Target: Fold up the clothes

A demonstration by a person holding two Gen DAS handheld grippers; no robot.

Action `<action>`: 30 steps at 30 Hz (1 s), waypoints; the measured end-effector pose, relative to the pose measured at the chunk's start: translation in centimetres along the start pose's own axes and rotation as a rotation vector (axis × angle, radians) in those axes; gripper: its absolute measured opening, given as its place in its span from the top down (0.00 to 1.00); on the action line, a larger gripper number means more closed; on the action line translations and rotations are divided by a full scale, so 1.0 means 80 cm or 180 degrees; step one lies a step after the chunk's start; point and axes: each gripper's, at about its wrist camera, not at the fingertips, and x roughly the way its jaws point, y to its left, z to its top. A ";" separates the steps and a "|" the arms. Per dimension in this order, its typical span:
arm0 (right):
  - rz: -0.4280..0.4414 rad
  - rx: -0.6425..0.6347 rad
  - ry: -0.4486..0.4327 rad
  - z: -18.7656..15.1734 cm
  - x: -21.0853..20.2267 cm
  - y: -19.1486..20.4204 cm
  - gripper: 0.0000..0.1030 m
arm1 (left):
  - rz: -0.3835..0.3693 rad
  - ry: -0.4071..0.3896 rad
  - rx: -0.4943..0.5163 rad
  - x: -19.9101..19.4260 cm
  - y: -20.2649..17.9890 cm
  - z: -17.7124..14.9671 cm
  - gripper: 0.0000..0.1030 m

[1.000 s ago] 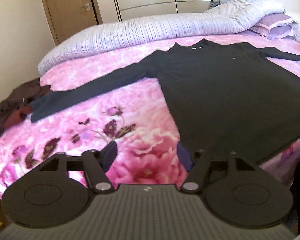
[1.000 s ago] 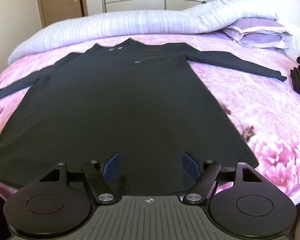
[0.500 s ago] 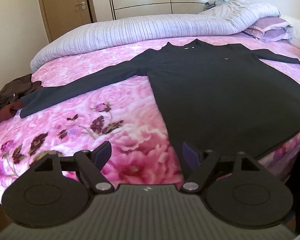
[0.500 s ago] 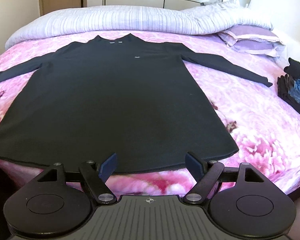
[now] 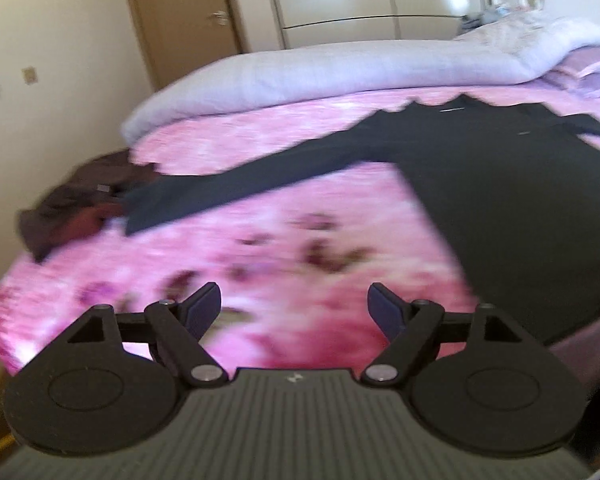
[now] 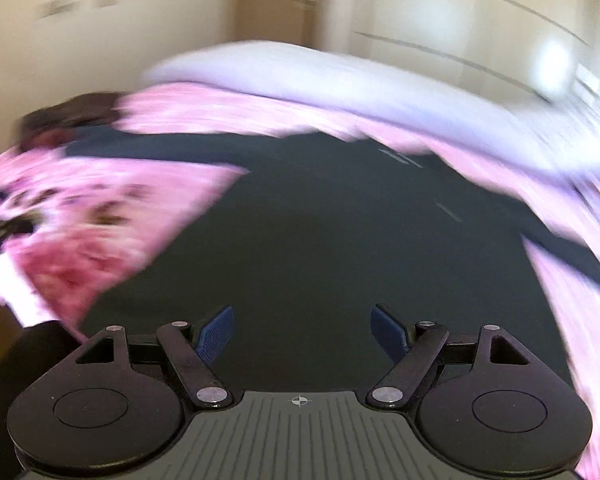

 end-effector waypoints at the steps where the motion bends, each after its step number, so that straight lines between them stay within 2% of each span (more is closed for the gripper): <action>1: 0.0119 -0.0208 -0.0074 0.015 0.014 0.023 0.24 | 0.0087 -0.0001 -0.0003 0.005 0.018 0.000 0.24; 6: 0.0628 -0.1191 -0.0503 0.095 0.099 0.145 0.25 | 0.0479 -0.0002 -0.0090 0.033 0.112 0.000 0.24; 10: 0.0897 -0.2025 -0.0744 0.156 0.191 0.247 0.53 | 0.0616 0.0019 -0.0290 0.055 0.171 -0.008 0.24; 15: 0.0958 -0.2871 -0.0965 0.199 0.301 0.350 0.59 | 0.0728 0.0057 -0.0460 0.082 0.216 -0.020 0.24; 19: 0.1040 -0.3144 -0.0981 0.216 0.368 0.406 0.60 | 0.0767 0.0079 -0.0593 0.101 0.235 -0.028 0.24; 23: 0.1036 -0.3299 -0.0981 0.218 0.415 0.441 0.63 | 0.0795 0.0100 -0.0734 0.119 0.252 -0.037 0.24; 24: 0.1006 -0.3306 -0.1005 0.218 0.421 0.446 0.70 | 0.0771 0.0078 -0.0728 0.118 0.247 -0.034 0.24; 25: 0.0975 -0.3303 -0.1015 0.219 0.424 0.449 0.88 | 0.0743 0.0052 -0.0714 0.117 0.241 -0.029 0.24; 26: 0.0946 -0.3295 -0.1022 0.220 0.426 0.450 0.94 | 0.0716 0.0026 -0.0701 0.115 0.235 -0.025 0.24; 28: 0.0904 -0.3246 -0.1066 0.220 0.422 0.449 0.97 | 0.0660 -0.0026 -0.0673 0.112 0.223 -0.017 0.24; 30: 0.0938 -0.3040 -0.1242 0.226 0.395 0.432 0.97 | 0.0605 -0.0078 -0.0645 0.109 0.210 -0.009 0.24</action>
